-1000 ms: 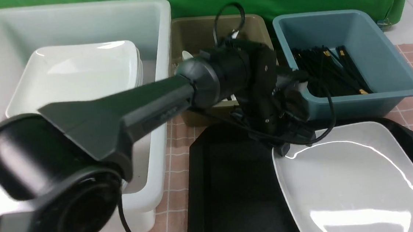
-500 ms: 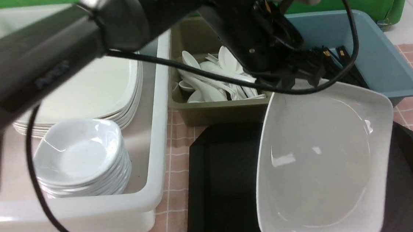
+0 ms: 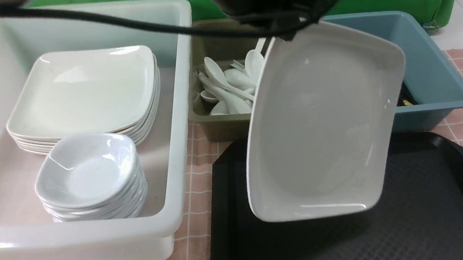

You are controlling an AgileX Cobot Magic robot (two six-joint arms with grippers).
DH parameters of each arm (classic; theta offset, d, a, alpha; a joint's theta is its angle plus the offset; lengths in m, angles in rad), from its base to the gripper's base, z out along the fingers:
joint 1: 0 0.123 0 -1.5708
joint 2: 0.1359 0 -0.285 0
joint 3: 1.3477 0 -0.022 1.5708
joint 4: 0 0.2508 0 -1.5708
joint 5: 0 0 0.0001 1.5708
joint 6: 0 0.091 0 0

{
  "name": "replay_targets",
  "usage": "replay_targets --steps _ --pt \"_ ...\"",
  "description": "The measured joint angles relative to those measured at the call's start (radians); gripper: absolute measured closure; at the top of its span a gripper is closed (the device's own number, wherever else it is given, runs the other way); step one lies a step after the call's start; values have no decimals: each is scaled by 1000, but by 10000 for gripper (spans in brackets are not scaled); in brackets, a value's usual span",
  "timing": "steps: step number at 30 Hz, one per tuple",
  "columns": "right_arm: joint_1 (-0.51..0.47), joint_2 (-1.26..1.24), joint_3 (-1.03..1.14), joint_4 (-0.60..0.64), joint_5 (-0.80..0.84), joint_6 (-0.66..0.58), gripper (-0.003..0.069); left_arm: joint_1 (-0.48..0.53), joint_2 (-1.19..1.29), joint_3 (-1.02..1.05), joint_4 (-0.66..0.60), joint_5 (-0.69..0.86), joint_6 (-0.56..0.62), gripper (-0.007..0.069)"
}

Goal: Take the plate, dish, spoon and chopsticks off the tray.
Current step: Use the left arm to put the plate into the large storage box on the left

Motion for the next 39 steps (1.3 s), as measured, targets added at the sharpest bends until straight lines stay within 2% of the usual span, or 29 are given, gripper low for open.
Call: replay_targets --steps 6,7,9,14,16,19,21,27,33,36,39 --pt "0 0 0 23 -14 0 629 104 -45 1 -44 -1 7 606" --pt "0 0 0 56 -34 -5 629 159 -66 0 -67 0 7 606" --pt "0 0 0 87 -49 -22 629 200 -81 -3 -86 0 7 606" --pt "0 41 -11 304 -131 -149 629 412 -138 -7 -195 -20 14 606" --pt "5 76 -26 355 -149 -181 629 517 -155 -7 -245 -33 22 606" --pt "29 127 -58 386 -173 -202 629 625 -163 -8 -296 -45 31 606" --pt "79 189 -121 399 -186 -207 629 745 -163 -8 -339 -50 38 606" --pt "215 311 -274 410 -194 -218 629 956 -147 37 -368 -101 41 605" --pt "279 381 -349 412 -198 -218 629 1045 -140 208 -424 -245 45 601" --pt "305 431 -375 414 -216 -203 629 1044 -125 386 -532 -418 84 598" --pt "311 466 -392 415 -220 -194 629 1028 -114 495 -640 -509 141 598"
